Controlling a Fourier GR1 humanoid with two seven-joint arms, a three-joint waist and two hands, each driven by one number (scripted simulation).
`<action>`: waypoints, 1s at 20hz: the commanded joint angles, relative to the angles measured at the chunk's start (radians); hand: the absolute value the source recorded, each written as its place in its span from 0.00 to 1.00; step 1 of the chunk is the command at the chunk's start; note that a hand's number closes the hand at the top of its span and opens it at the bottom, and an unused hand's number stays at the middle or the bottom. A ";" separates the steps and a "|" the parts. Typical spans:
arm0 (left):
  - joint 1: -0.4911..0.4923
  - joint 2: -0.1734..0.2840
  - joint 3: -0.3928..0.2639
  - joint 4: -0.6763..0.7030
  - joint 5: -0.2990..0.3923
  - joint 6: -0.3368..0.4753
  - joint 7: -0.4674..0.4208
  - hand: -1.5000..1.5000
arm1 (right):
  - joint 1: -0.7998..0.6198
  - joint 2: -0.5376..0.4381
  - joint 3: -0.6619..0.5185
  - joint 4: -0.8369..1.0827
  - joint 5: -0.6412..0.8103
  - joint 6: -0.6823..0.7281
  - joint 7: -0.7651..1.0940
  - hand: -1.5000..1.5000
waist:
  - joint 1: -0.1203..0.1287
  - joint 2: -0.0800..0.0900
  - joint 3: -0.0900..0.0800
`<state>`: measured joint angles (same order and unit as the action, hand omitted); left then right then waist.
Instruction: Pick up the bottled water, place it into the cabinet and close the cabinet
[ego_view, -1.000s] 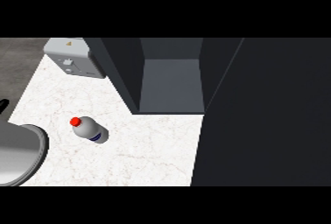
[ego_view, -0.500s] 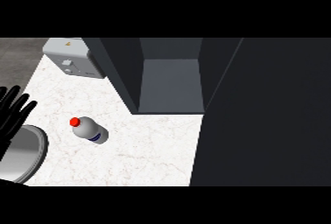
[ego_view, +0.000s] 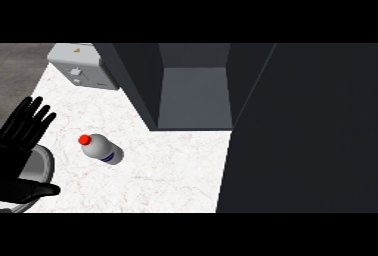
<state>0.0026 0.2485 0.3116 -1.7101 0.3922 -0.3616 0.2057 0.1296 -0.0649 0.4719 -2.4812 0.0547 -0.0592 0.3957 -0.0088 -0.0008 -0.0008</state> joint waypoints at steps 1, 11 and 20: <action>-0.028 -0.026 -0.016 0.132 -0.072 0.001 -0.074 0.00 | -0.039 -0.014 0.016 -0.126 0.097 -0.024 0.112 0.00 | -0.001 0.000 -0.001; -0.083 0.013 0.001 0.490 -0.178 -0.076 -0.288 0.00 | -0.004 -0.068 0.063 -0.149 0.116 -0.061 0.089 0.00 | -0.012 0.000 -0.001; -0.173 0.000 -0.016 0.821 -0.281 -0.093 -0.555 0.00 | 0.006 -0.084 0.071 -0.118 0.118 -0.089 0.066 0.00 | -0.009 0.001 -0.001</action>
<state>-0.1361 0.2505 0.2918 -1.0349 0.1524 -0.4534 -0.2315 0.0903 -0.1194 0.5195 -2.4817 0.0829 -0.1469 0.4196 -0.0138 0.0000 -0.0013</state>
